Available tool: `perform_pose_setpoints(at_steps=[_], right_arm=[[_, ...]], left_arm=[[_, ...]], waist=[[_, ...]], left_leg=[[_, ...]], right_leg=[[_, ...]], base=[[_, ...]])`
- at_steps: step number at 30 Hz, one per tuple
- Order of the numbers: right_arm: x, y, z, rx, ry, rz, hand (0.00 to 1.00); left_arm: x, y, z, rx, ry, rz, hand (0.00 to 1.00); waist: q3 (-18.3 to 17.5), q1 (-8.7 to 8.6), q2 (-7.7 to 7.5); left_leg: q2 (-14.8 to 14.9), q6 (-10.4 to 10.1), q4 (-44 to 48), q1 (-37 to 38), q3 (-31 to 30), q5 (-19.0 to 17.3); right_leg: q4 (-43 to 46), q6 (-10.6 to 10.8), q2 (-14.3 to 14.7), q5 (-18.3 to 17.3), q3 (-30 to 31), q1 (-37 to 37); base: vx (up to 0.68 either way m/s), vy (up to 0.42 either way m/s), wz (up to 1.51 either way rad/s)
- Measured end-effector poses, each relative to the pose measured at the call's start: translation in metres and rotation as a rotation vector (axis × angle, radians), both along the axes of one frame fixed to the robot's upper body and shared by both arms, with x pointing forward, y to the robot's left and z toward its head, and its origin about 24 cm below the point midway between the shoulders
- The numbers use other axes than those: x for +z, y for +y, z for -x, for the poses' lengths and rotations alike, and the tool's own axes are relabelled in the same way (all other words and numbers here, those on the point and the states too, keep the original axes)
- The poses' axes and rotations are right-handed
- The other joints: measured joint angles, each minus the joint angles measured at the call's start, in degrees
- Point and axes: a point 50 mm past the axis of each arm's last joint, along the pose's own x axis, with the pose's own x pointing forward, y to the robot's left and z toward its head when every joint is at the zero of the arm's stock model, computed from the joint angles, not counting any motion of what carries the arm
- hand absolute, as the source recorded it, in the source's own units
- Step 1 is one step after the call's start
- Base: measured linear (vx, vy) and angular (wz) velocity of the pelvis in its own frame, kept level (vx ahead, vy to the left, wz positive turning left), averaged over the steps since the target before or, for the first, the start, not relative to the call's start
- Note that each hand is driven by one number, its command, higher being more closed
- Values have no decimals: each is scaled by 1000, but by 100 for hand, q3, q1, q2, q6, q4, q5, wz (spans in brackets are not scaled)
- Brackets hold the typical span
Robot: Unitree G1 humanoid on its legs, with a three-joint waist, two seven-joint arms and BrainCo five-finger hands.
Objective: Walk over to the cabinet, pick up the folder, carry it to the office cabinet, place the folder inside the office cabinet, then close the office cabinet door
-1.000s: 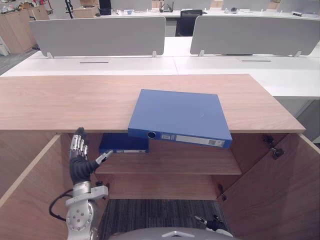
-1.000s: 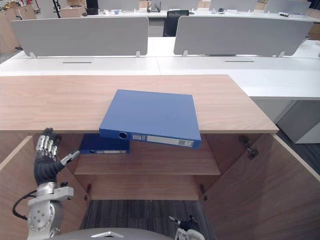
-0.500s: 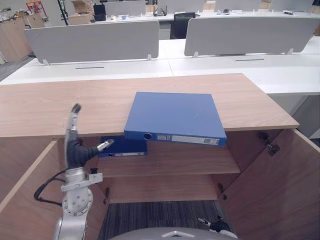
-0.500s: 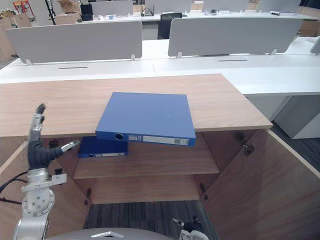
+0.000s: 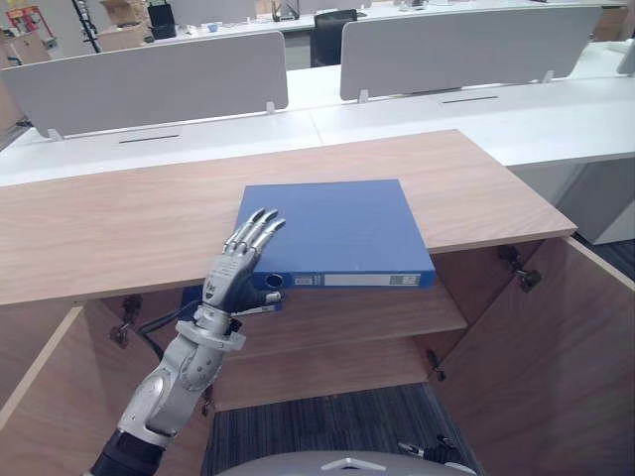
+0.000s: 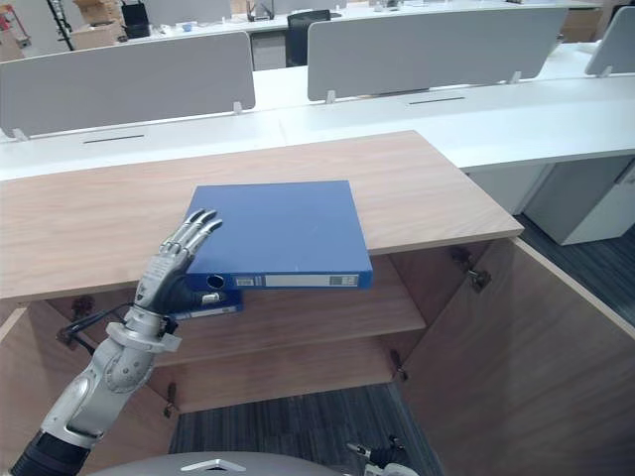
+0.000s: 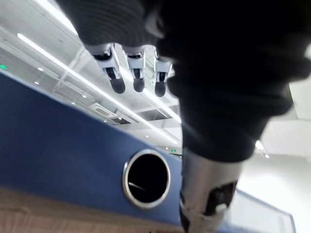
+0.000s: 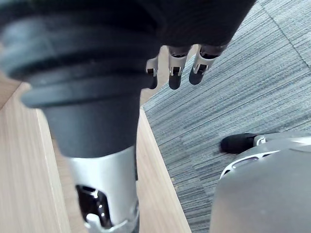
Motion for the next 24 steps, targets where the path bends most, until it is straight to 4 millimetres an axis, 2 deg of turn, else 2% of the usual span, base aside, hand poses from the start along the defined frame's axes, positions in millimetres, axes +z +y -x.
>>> perform_pose_setpoints(at_steps=[5,10,11,20,24], right_arm=[[1,1,-4,5,-10,-1,0],[0,1,-3,2,0,-5,0],[0,1,-3,1,4,-5,0],[0,1,-2,-14,6,-8,0],[0,1,-2,-19,5,-11,0]], left_arm=[[-14,-14,-4,-45,10,-137,0],[-14,-22,-8,-59,-27,-207,0],[-15,-21,-9,-52,-31,-213,100],[-11,-26,-15,37,-66,-179,100],[-7,-22,-17,69,-93,-162,100]], waist=[[12,-111,-19],[21,-122,-33],[21,-122,-32],[17,-125,-36],[16,-131,-38]], left_leg=[[-8,7,0,0,75,-16],[-12,6,0,-5,87,-16],[-13,6,0,-6,87,-16],[-16,6,0,-8,86,-16],[-16,6,0,-1,86,-15]], right_leg=[[-64,3,0,48,61,-13],[-123,12,0,86,67,-2],[-138,13,0,95,66,5],[-188,21,0,126,61,25],[-188,26,-1,129,61,32]], base=[[-35,-7,-8],[-45,-19,-2],[-41,-20,0],[-44,-22,0],[-44,-21,0]])
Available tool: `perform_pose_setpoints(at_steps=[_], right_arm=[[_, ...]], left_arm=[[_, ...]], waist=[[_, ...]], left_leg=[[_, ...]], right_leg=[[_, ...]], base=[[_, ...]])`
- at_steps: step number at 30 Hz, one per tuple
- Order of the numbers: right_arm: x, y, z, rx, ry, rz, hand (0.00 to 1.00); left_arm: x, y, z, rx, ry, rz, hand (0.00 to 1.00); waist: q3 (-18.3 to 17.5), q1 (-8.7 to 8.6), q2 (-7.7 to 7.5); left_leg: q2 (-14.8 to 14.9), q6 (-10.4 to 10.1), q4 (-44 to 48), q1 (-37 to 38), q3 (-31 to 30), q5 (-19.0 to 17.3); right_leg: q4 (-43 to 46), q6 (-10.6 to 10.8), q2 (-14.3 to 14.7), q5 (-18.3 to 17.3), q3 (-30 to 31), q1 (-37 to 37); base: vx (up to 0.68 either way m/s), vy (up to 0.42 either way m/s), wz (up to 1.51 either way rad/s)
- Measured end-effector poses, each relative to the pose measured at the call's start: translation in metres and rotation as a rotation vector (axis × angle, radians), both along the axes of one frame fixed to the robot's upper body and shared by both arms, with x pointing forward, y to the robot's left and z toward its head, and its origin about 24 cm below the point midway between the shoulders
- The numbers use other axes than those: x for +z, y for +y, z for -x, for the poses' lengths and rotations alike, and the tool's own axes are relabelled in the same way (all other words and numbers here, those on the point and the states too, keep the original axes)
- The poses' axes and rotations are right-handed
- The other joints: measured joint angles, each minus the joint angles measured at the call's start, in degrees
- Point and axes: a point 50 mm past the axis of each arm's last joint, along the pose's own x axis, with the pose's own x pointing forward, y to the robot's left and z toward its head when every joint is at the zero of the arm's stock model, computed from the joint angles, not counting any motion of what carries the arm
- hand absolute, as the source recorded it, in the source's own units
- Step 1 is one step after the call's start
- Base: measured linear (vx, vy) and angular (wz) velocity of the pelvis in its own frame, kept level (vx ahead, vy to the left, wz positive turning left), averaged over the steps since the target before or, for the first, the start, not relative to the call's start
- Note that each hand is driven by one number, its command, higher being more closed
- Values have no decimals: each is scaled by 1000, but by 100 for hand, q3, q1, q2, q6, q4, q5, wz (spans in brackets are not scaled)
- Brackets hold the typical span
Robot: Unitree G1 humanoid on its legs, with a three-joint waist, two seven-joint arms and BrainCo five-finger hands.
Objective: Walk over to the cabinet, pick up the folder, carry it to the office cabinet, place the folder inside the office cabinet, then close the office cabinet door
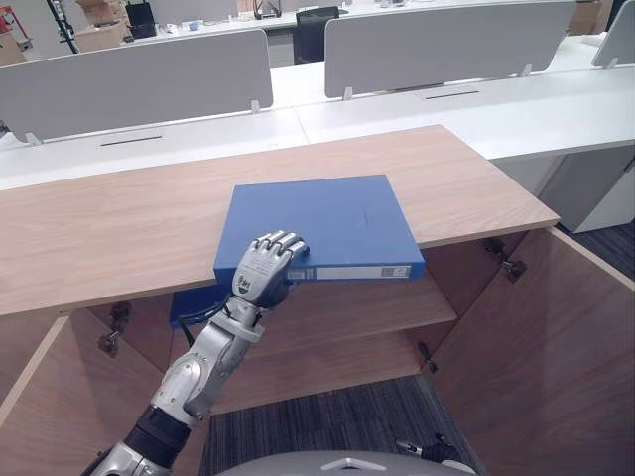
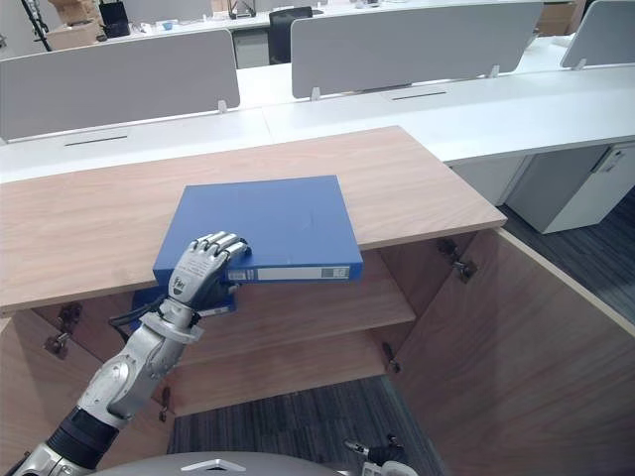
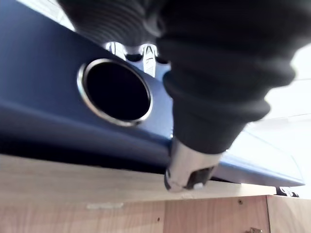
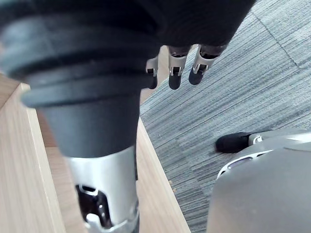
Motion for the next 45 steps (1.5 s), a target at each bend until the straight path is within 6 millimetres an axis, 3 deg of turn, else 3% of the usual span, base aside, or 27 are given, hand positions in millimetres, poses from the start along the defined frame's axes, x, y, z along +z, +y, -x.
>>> perform_pose_setpoints(at_steps=[9,14,19,22,27,33,36,40,45], right_arm=[[0,0,0,-1,-1,-1,0],[0,1,-1,2,-3,0,0],[0,3,-2,16,-1,0,0],[0,4,-3,19,-5,4,0],[11,12,-27,57,-109,23,0],[54,30,-77,66,-431,39,0],[75,34,-90,55,-556,52,0],[104,36,-96,-9,-719,65,0],[156,34,-98,-81,-980,105,0]], left_arm=[[7,9,6,30,-20,59,100],[15,13,18,6,-5,197,100],[34,10,27,-38,-12,471,100],[51,7,32,-103,-17,725,100],[70,10,40,-193,-36,1029,100],[93,24,54,-282,-126,1315,100],[96,30,55,-294,-153,1380,100],[90,37,55,-262,-137,1437,100],[70,48,54,-133,-99,1447,100]], waist=[[-1,-14,-2],[-3,35,-10],[-17,101,-38],[-32,169,-64],[-25,186,-85],[-22,205,-93],[-22,209,-93],[-10,163,-109],[134,62,-119]], left_leg=[[1,0,0,2,-1,0],[0,1,0,4,-23,0],[8,2,28,-38,-18,-1],[21,3,44,-90,19,-1],[32,11,75,-90,171,-8],[22,40,131,-90,260,-56],[22,33,136,-89,315,-64],[16,35,156,-94,369,-101],[23,42,331,-100,570,-264]], right_leg=[[0,3,0,2,-12,3],[0,4,-4,2,-29,18],[53,14,-14,-8,8,-22],[198,24,-13,-60,77,-109],[395,30,-4,-108,252,-267],[438,46,-10,-97,352,-337],[436,54,-5,-90,405,-346],[419,61,-3,-85,455,-398],[410,76,3,-63,655,-460]], base=[[-40,-20,0],[-7,-4,0],[0,0,-1],[-18,-6,-8],[-49,-9,-15],[-48,-5,-8],[-5,-4,-9],[4,-1,-9],[1,6,-19]])
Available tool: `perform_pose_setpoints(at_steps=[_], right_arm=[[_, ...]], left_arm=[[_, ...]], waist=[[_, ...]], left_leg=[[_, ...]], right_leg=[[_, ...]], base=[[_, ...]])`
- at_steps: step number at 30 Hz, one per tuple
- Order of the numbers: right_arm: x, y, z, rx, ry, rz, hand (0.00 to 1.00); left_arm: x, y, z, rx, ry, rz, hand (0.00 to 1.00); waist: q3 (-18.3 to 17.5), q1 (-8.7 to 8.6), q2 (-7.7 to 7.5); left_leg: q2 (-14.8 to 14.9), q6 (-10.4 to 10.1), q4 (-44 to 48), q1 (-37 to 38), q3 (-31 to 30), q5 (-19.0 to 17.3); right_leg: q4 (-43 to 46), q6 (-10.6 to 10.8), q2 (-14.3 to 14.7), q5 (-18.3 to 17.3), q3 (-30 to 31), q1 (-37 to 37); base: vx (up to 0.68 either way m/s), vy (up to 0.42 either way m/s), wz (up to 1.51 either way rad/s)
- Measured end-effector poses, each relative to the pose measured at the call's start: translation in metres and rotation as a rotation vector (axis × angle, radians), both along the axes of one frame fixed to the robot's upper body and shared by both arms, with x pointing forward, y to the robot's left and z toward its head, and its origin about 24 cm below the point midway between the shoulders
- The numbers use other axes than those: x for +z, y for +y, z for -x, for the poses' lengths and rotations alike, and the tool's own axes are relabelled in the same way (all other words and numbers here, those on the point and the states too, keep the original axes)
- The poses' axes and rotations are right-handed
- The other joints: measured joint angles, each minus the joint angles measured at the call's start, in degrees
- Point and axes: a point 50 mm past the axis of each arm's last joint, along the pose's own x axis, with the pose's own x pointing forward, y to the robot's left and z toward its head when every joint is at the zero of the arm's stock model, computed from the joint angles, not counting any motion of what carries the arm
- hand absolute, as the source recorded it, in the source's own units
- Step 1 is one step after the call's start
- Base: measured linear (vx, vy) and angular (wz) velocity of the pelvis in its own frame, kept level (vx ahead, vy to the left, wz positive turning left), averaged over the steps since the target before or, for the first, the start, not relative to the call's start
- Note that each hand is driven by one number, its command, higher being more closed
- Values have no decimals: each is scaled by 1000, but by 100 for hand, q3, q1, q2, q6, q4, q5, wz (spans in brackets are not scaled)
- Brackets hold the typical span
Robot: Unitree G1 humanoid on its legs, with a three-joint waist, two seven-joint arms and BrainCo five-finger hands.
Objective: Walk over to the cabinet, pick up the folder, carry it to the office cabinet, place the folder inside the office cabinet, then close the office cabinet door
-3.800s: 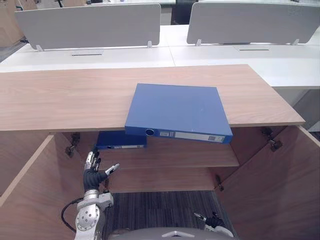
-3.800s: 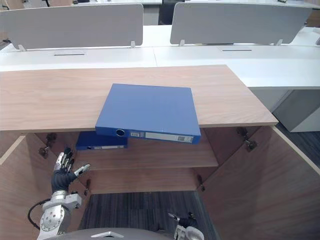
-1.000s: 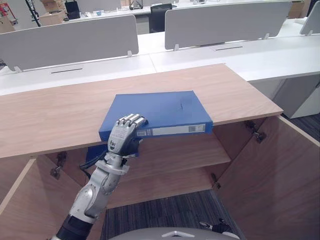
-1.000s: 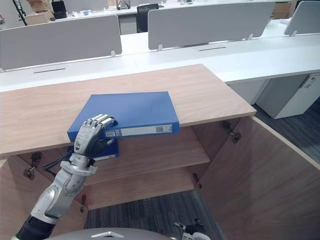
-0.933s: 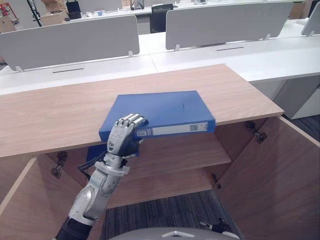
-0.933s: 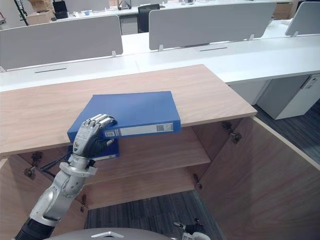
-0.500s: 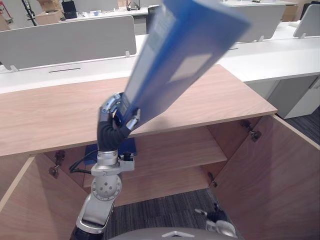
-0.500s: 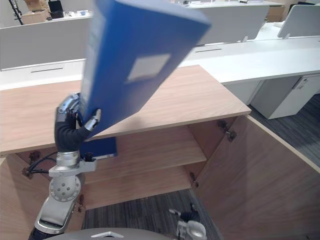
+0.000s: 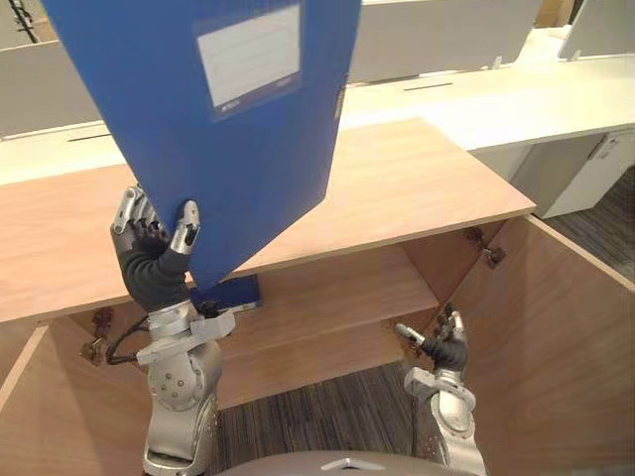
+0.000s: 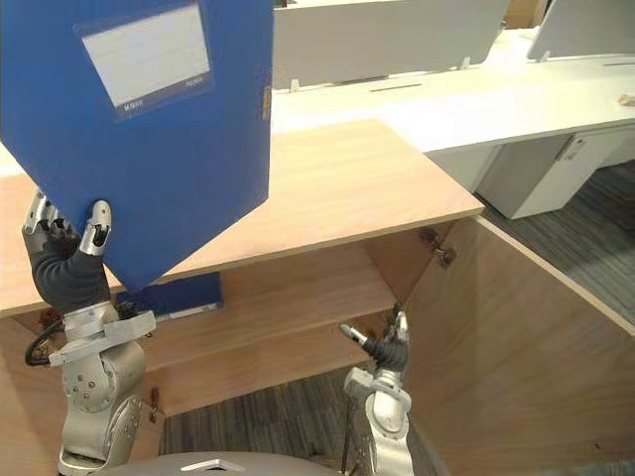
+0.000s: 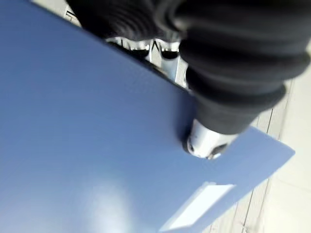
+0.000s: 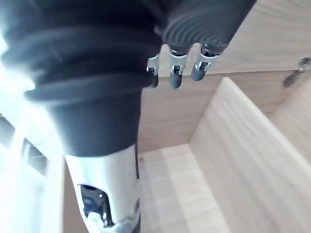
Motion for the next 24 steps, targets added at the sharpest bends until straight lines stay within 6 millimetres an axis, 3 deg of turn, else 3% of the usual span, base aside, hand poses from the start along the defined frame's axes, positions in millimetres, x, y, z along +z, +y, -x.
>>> perform_pose_setpoints(at_steps=[4,8,14,24], right_arm=[[34,-4,0,-23,-165,31,0],[63,-8,2,-66,-302,63,0],[91,-8,3,-80,-435,91,0],[131,-1,-18,-4,-660,119,0]], left_arm=[[-20,2,-1,13,109,-4,100],[-23,-1,-2,4,119,11,100],[-24,-3,-4,-15,121,0,100],[-27,-8,-15,-112,120,-18,100]], waist=[[67,-37,-42],[85,-37,-52],[97,-33,-30],[115,-18,9]], left_leg=[[-17,20,6,-7,162,-54],[-20,29,99,-2,243,-166],[-34,38,111,5,256,-202],[-19,52,305,-50,244,-274]], right_leg=[[-2,24,3,18,162,-67],[-25,38,-2,31,272,-74],[-29,38,-4,31,308,-79],[-28,51,-15,77,360,-65]], base=[[5,10,-23],[8,0,-14],[-14,-13,-2],[-54,-34,-2]])
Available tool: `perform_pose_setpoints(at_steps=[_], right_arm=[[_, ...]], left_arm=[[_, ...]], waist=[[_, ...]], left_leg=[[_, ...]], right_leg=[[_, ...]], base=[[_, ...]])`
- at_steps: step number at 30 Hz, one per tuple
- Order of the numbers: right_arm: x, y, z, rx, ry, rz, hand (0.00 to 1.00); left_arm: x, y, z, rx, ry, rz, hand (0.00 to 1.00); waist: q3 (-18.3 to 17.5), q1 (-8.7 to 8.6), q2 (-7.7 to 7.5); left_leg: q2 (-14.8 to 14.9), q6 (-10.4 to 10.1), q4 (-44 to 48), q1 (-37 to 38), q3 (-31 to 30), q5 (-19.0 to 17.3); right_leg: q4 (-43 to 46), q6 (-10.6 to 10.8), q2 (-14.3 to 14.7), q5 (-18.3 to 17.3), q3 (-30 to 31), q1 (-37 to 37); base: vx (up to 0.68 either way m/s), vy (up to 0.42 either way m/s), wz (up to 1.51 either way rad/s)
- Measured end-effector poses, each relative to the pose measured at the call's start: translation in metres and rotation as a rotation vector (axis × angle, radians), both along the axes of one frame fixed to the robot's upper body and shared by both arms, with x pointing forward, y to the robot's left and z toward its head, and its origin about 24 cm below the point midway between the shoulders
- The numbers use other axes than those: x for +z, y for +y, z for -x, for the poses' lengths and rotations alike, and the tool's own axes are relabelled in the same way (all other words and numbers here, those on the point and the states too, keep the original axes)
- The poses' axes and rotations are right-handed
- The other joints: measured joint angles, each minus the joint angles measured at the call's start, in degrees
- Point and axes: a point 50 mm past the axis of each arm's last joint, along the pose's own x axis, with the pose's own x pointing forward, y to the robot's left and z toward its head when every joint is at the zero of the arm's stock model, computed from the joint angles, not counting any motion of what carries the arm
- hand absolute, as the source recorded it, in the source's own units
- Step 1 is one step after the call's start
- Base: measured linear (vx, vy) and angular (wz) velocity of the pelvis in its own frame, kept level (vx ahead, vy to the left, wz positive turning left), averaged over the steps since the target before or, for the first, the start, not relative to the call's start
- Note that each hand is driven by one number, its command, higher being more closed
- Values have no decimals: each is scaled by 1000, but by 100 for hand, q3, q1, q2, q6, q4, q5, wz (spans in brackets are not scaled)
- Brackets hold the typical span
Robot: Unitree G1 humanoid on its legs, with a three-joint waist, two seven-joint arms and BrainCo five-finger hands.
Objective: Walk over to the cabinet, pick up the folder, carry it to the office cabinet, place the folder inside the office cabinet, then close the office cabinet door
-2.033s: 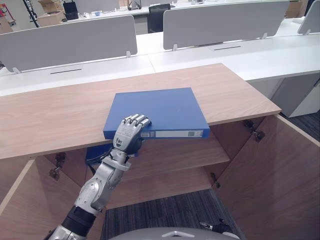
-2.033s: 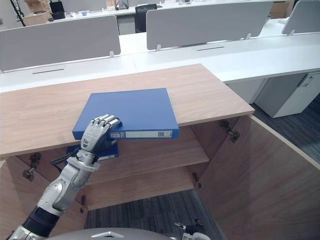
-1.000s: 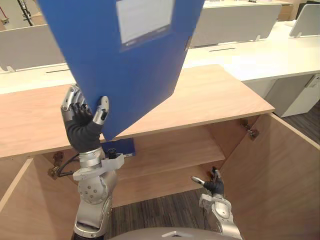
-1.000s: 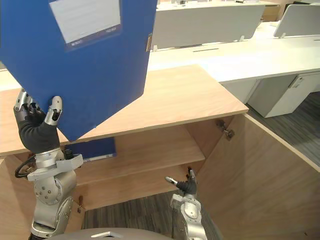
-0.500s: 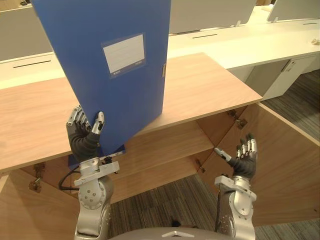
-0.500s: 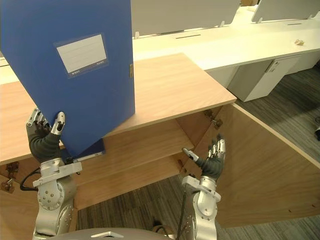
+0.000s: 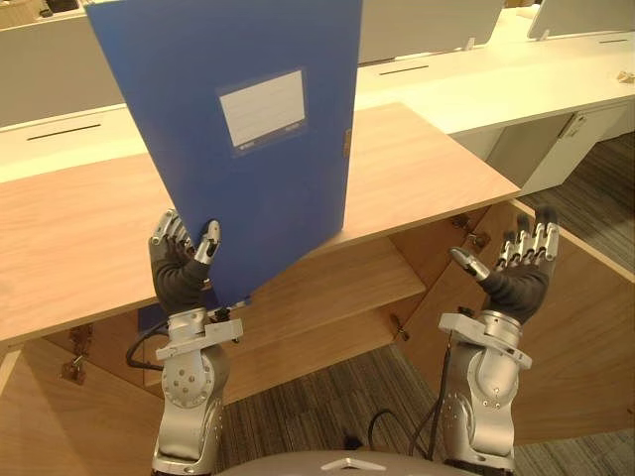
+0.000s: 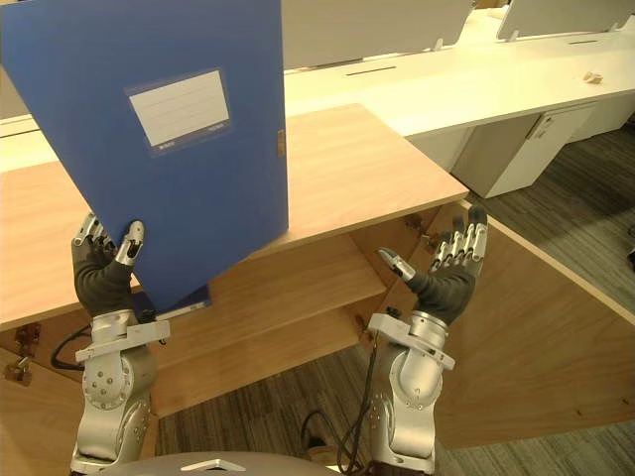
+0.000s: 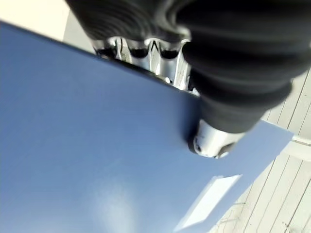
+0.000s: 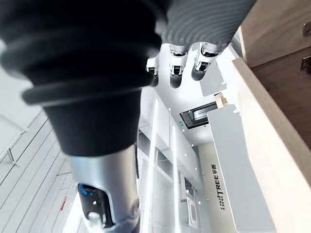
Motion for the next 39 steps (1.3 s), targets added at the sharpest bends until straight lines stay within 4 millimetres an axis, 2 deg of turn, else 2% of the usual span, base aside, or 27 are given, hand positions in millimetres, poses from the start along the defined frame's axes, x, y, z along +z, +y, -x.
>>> perform_pose_setpoints(at_steps=[8,14,18,23,31,32,39], right_arm=[[24,3,-13,201,-137,34,0],[30,8,-21,362,-171,65,0],[25,8,-39,458,-143,44,0],[14,21,-49,597,-74,50,0],[10,31,-63,739,-40,50,0],[9,31,-63,748,-40,39,100],[3,30,-73,812,48,124,100]], left_arm=[[6,-4,-7,-110,-40,-7,100],[9,-7,-11,-186,-66,-34,100],[11,-14,-12,-255,-82,-47,100],[12,-24,-11,-340,-94,-62,100],[12,-31,-14,-398,-105,-81,100],[12,-31,-14,-401,-104,-80,100],[9,-33,-14,-425,-93,-101,100]], waist=[[0,15,-1],[-4,54,-7],[-6,87,-9],[-31,163,-37],[-75,243,-109],[-76,253,-111],[-132,282,-201]], left_leg=[[1,1,42,-50,-30,1],[-6,8,58,-121,-122,7],[-41,41,57,-133,-184,30],[-82,72,-31,-144,-240,83],[-157,119,-130,-155,-335,165],[-168,126,-136,-156,-336,169],[-232,171,-220,-160,-353,223]], right_leg=[[-18,-2,-11,32,-31,1],[-17,-3,-34,33,-112,18],[-15,3,-75,37,-164,22],[-14,4,-109,41,-224,25],[-12,7,-174,54,-289,20],[-12,10,-183,57,-289,17],[-20,25,-234,79,-292,-9]], base=[[-32,-29,2],[-35,-25,6],[-24,-18,9],[-27,-13,7],[-27,-12,6],[0,0,0],[-25,-2,1]])
